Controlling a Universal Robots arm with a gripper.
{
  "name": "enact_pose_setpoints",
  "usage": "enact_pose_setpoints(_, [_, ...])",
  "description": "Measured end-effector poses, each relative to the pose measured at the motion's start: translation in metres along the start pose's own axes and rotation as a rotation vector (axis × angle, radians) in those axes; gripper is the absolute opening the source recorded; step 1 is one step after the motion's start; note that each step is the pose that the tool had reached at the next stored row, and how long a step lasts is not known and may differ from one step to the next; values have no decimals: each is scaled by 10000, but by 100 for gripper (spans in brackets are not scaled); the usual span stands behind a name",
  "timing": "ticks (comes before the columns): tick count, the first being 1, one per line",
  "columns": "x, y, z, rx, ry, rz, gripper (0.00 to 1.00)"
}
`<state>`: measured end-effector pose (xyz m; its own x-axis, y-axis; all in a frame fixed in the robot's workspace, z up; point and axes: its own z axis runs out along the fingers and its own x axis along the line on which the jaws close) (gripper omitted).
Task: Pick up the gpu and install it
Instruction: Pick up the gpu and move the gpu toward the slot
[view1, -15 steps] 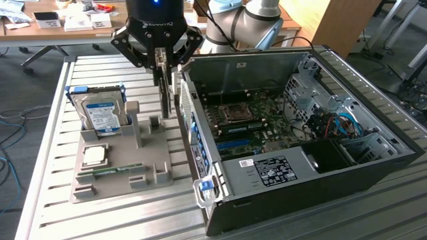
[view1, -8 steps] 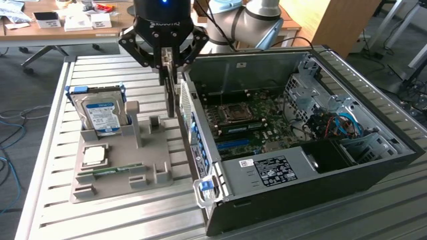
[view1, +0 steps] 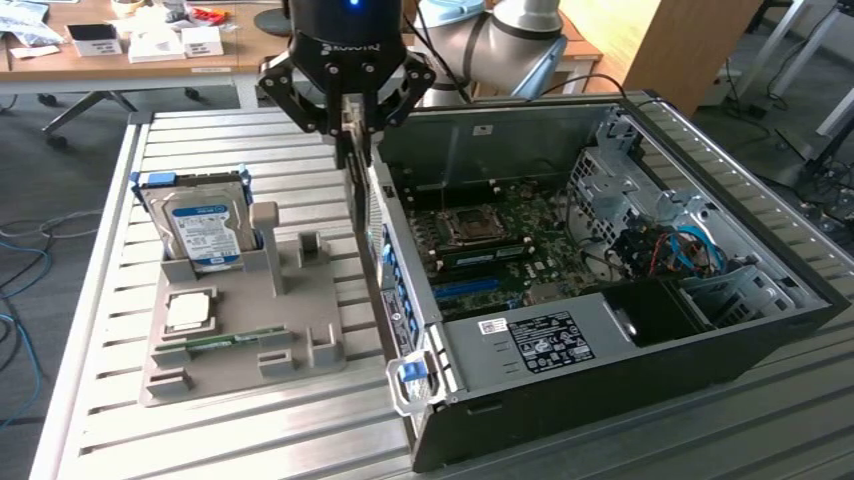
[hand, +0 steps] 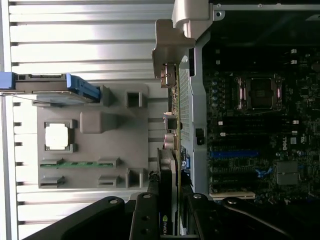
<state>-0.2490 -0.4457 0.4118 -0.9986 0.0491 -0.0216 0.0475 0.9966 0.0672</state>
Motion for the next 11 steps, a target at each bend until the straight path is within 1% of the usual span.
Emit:
enact_pose_setpoints(4, [-83, 4, 2, -13, -1, 1, 27])
enact_pose_setpoints(11, [-231, 11, 6, -60, 2, 1, 27])
